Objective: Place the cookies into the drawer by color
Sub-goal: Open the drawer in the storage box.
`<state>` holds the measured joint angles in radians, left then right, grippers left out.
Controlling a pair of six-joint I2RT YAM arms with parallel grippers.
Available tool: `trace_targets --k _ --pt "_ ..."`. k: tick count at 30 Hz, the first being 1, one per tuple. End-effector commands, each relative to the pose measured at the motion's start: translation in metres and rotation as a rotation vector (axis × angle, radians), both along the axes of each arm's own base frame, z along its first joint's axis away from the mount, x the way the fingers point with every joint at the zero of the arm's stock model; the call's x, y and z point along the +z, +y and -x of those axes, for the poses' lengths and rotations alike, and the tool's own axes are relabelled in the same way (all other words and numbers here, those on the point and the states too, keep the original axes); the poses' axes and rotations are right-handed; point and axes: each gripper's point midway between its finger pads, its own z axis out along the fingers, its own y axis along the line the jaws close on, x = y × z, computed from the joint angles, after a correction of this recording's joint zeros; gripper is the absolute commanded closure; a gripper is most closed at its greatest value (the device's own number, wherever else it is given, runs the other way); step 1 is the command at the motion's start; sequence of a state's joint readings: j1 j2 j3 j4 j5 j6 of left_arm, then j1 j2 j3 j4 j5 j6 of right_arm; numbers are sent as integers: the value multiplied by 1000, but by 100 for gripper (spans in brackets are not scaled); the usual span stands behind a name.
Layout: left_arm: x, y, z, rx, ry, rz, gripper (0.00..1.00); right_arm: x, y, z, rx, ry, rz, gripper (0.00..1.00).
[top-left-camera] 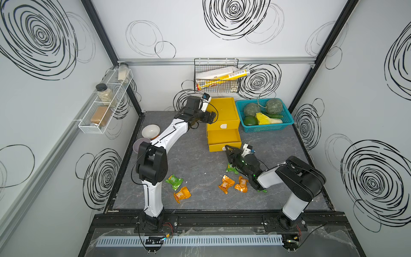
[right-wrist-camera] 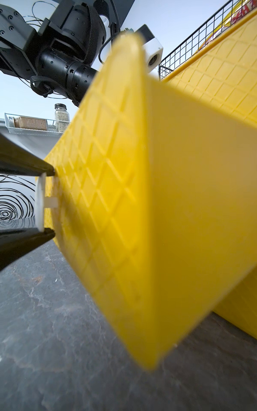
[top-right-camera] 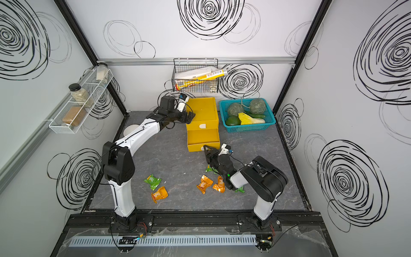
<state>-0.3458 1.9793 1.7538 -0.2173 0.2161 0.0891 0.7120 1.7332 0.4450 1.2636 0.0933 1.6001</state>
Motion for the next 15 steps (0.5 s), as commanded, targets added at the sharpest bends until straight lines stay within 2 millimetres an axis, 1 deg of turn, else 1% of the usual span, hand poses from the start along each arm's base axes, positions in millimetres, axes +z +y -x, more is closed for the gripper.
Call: trace_targets --k 1,2,4,7,9,11,15 --pt "-3 2 11 -10 30 -12 1 0 1 3 6 -10 18 60" --pt "-2 2 11 -10 29 -12 1 -1 1 3 6 -8 22 57" --pt "-3 2 11 -10 30 -11 1 -3 1 4 8 -6 37 45" --pt "-2 2 12 -10 29 -11 1 -2 -2 5 6 -13 78 35" --pt "-2 2 12 -12 28 -10 1 1 -5 8 1 -26 110 30" --pt "0 2 12 -12 26 -8 1 6 -9 10 -2 -44 136 27" --pt "5 1 13 -11 15 -5 1 8 -21 20 -9 -58 228 25"
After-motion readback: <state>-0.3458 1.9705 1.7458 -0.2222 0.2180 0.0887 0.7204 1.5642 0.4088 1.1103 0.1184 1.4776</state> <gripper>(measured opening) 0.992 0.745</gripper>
